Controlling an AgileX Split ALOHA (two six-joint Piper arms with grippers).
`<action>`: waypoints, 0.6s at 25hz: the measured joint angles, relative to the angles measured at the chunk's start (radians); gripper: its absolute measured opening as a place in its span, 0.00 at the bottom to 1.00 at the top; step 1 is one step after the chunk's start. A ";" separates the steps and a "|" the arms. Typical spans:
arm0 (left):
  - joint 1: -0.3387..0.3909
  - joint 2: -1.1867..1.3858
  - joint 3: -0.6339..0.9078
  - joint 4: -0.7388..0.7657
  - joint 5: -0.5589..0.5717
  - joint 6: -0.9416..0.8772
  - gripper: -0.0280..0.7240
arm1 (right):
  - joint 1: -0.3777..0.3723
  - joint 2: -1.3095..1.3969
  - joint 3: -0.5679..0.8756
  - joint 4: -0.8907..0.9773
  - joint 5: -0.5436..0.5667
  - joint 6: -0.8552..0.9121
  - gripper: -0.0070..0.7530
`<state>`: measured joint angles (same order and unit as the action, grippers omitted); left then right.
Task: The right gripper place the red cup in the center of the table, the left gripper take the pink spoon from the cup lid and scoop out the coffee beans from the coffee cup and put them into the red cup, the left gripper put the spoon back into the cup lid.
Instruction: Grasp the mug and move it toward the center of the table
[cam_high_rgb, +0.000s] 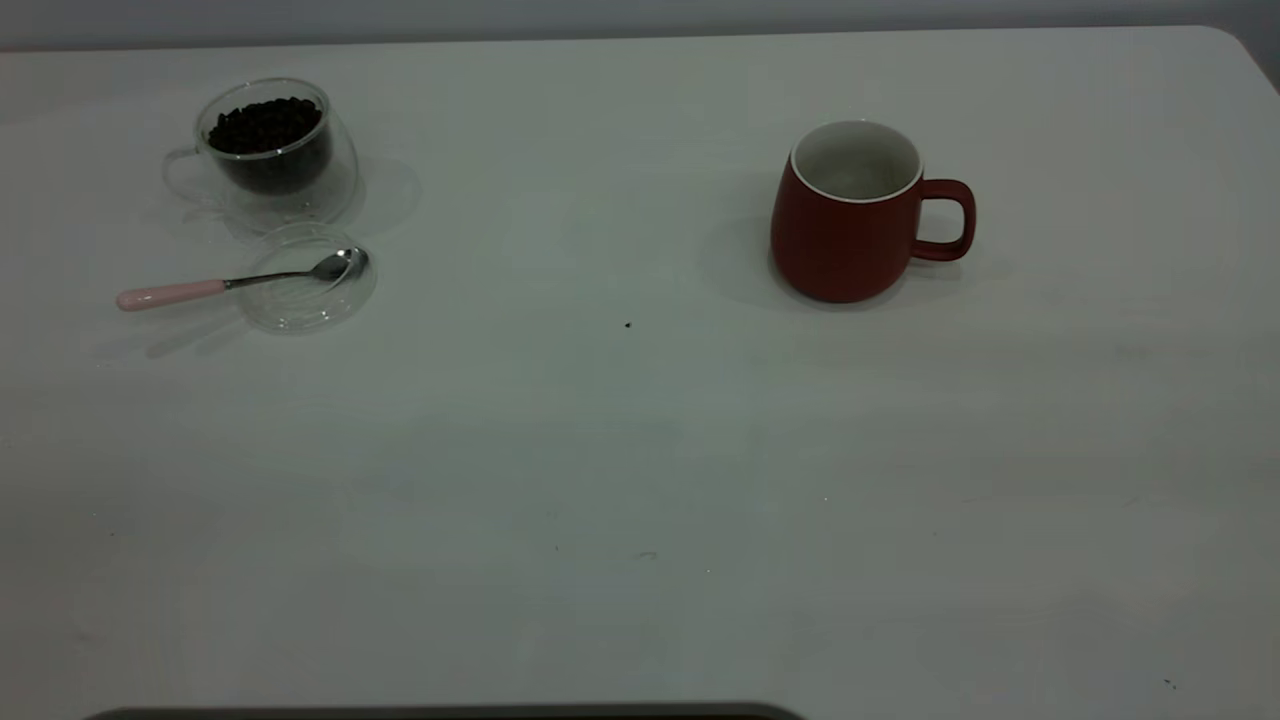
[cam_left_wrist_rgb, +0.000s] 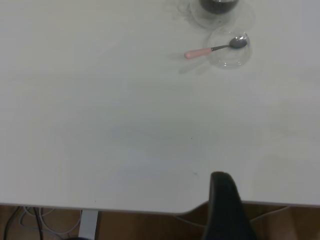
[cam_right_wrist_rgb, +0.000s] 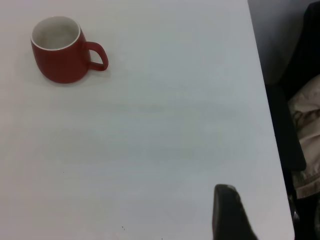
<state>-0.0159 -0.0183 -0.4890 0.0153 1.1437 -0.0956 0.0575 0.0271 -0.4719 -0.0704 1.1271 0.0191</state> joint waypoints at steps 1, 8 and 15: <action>0.000 0.000 0.000 0.000 0.000 0.000 0.71 | 0.000 0.000 0.000 0.000 0.000 0.000 0.58; 0.000 0.000 0.000 0.000 0.000 0.000 0.71 | 0.000 0.000 0.000 0.003 0.000 0.000 0.58; 0.000 0.000 0.000 0.000 0.000 0.000 0.71 | 0.000 0.015 0.000 0.013 0.000 -0.002 0.58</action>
<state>-0.0159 -0.0183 -0.4890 0.0153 1.1437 -0.0956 0.0575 0.0425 -0.4719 -0.0574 1.1271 0.0175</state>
